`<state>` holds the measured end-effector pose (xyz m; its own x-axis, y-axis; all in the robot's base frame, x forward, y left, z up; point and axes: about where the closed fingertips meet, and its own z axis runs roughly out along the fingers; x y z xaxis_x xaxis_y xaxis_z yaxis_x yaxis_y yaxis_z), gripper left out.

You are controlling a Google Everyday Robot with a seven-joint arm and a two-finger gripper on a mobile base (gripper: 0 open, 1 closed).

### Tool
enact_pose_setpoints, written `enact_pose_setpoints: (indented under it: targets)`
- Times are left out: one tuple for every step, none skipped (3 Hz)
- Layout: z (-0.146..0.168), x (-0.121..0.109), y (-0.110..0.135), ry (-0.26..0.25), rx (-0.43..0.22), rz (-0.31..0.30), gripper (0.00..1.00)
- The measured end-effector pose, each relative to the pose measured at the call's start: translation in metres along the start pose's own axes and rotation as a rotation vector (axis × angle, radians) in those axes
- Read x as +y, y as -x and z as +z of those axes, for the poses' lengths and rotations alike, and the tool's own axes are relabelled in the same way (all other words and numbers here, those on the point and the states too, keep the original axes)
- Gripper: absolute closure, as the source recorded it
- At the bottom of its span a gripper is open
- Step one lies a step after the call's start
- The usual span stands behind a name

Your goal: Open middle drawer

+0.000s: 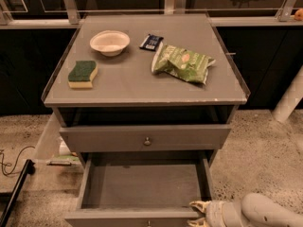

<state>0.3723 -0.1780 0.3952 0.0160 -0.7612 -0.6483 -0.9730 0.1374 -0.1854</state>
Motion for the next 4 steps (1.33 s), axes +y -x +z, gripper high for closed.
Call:
enact_pose_setpoints:
  targets:
    - [-0.009, 0.004, -0.006, -0.014, 0.023, -0.005, 1.0]
    - [-0.012, 0.014, -0.008, -0.016, 0.028, 0.003, 1.0]
    - [-0.013, 0.015, -0.008, -0.017, 0.029, 0.004, 1.0]
    - [-0.014, 0.021, -0.008, -0.018, 0.031, 0.009, 1.0]
